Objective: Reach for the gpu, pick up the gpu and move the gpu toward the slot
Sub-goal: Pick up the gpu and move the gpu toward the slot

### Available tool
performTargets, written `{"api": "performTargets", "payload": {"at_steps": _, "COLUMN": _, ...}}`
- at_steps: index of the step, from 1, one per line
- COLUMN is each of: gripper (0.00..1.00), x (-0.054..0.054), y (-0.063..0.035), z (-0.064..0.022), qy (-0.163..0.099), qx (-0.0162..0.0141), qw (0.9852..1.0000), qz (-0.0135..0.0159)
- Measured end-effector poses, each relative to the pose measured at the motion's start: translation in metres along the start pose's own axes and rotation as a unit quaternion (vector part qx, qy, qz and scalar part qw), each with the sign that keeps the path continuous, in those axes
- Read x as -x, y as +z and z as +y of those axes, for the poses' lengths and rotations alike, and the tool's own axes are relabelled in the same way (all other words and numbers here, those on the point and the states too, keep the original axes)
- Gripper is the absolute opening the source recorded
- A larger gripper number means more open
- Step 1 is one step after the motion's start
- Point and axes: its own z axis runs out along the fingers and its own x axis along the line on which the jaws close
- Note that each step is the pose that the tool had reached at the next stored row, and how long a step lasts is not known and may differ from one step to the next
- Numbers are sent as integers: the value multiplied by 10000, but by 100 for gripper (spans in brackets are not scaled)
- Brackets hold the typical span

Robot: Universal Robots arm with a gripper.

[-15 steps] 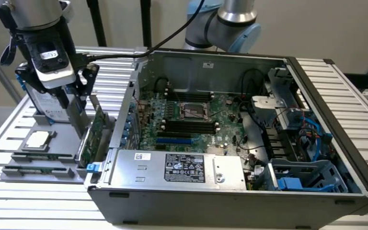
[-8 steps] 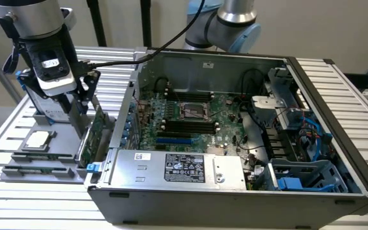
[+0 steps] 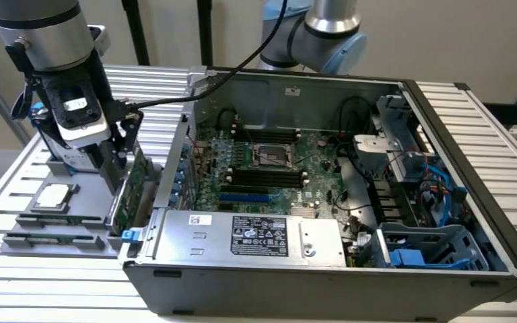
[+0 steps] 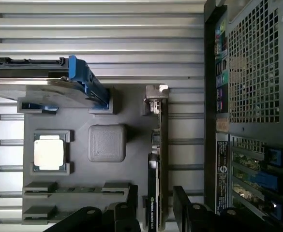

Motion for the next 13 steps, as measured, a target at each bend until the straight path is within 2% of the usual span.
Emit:
{"api": "performTargets", "payload": {"at_steps": 6, "gripper": 44, "x": -1, "y": 95, "z": -12, "qy": -1, "qx": -26, "qw": 10000, "qz": -16}}
{"api": "performTargets", "payload": {"at_steps": 7, "gripper": 50, "x": -2, "y": 108, "z": -14, "qy": -2, "qx": -32, "qw": 10000, "qz": -24}}
{"api": "performTargets", "payload": {"at_steps": 11, "gripper": 50, "x": -14, "y": 152, "z": -17, "qy": -2, "qx": -52, "qw": 9999, "qz": -115}}
{"api": "performTargets", "payload": {"at_steps": 13, "gripper": 50, "x": -29, "y": 185, "z": -17, "qy": -2, "qx": -54, "qw": 9999, "qz": -142}}
